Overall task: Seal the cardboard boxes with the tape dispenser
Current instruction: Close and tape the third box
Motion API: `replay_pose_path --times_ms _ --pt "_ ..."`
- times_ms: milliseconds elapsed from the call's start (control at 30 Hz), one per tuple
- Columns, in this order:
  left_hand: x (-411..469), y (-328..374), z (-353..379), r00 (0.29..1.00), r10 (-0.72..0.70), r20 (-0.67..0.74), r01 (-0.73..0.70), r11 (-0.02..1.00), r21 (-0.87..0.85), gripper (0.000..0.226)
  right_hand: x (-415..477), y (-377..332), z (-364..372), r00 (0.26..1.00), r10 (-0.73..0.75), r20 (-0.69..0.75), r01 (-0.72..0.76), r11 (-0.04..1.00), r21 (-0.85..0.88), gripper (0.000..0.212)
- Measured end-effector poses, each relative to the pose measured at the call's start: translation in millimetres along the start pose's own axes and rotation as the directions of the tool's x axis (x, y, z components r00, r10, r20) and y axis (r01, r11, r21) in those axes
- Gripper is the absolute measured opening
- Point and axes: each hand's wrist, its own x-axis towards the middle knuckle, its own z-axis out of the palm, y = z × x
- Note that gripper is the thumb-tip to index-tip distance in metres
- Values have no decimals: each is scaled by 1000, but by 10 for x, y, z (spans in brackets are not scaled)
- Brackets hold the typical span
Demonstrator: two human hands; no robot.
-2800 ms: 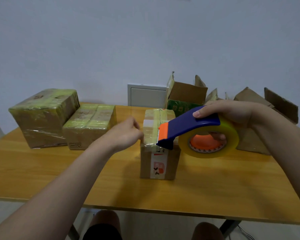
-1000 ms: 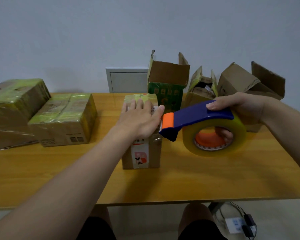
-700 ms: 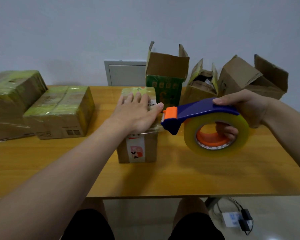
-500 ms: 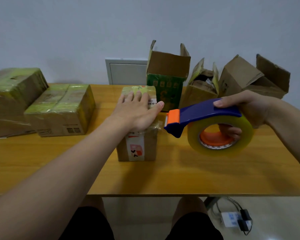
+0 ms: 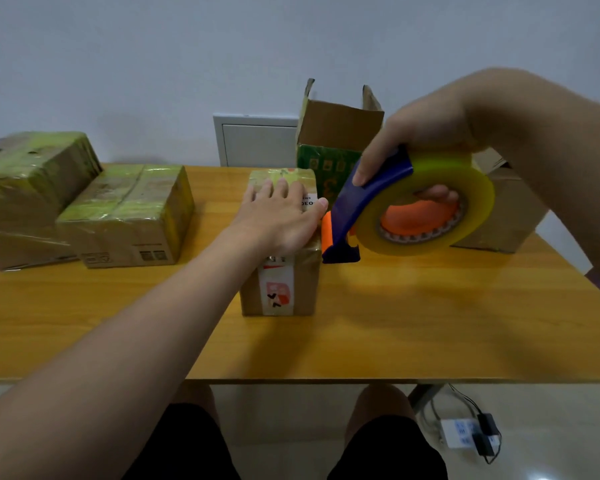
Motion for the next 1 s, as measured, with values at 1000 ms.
replay_pose_path --times_ms 1000 --pt "-515 -783 21 927 273 -258 -373 591 -715 40 736 -252 764 379 54 -924 838 404 367 32"
